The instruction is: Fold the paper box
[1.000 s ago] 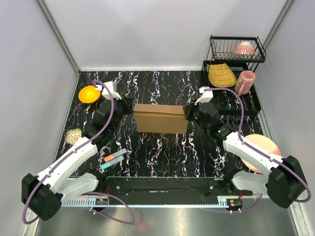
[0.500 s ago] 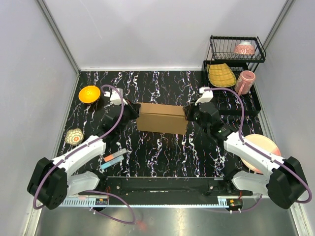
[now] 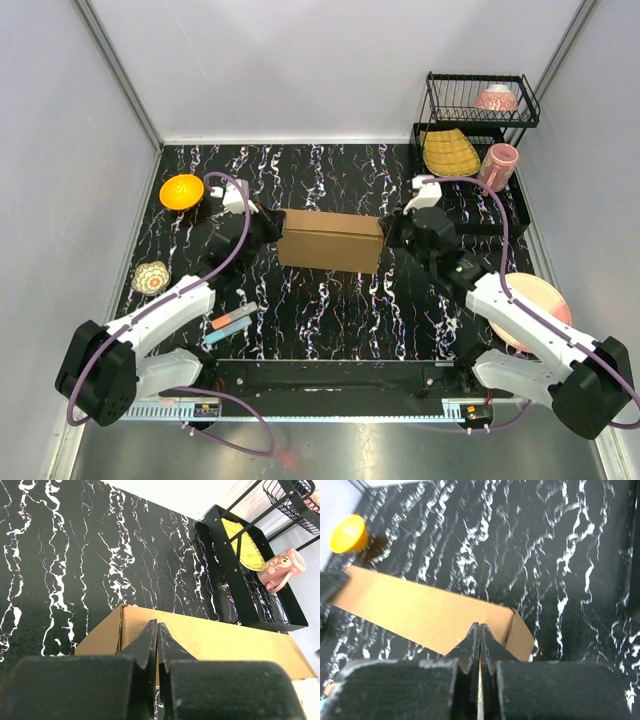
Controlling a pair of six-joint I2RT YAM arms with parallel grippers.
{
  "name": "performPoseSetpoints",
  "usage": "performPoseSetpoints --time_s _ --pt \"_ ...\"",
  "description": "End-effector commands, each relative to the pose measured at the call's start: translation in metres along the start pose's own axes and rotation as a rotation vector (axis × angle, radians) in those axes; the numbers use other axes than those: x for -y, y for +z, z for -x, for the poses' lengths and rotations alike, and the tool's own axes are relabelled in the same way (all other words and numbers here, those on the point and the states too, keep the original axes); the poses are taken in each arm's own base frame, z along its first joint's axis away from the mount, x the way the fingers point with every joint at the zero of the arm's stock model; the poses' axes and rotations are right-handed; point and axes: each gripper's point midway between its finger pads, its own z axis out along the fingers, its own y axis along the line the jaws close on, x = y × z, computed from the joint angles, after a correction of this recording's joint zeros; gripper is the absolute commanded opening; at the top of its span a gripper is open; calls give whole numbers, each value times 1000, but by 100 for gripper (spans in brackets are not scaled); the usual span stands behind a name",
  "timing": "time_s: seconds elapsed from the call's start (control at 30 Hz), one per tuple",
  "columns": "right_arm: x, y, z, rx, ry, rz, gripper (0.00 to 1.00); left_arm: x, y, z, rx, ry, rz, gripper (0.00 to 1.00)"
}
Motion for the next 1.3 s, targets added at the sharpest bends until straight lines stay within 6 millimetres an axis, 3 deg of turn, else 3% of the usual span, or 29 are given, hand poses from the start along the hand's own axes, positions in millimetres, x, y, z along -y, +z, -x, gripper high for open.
performPoseSetpoints --time_s 0.0,0.03,0.13,0.2,0.3,0.33,0.5,0.6,0.67,0.77,0.8,0.87,0.9,1.0,1.07,1.27 --pt "23 5 -70 -155 5 -41 0 -47 -11 -57 -179 51 147 0" --pt "32 4 -93 -201 16 -59 0 -47 -11 -58 -182 51 147 0" --pt "40 3 -117 -254 30 -80 0 -48 -12 -58 -184 55 150 0" --pt "41 3 -112 -239 34 -83 0 -47 -13 -55 -178 56 151 0" --pt "35 3 -91 -188 16 -73 0 -35 -16 -25 -91 56 127 0" --pt "31 4 -80 -168 2 -66 0 -24 -19 -4 -38 46 105 2" --pt "30 10 -78 -191 -24 -75 0 2 -29 57 93 11 45 6" --pt "29 10 -83 -202 -14 -70 0 8 -30 67 111 3 19 6" --pt "30 9 -83 -197 -9 -71 0 11 -28 62 98 -2 -8 6" --pt "32 8 -87 -202 -9 -75 0 0 -20 29 10 -29 0 4" --pt "33 7 -89 -207 -9 -78 0 -14 -18 5 -44 -33 28 3" --pt "34 6 -91 -210 -8 -78 0 -20 -18 -21 -99 -72 15 2" --pt "35 5 -93 -214 -8 -80 0 -34 -22 -47 -152 -75 39 1" --pt "37 4 -98 -223 -8 -83 0 -52 -29 -79 -214 -85 70 0" --pt "38 4 -100 -228 -8 -83 0 -55 -33 -82 -213 -87 78 0" --pt "35 -8 -104 -248 5 -47 0 -48 -49 -51 -115 -66 80 0"
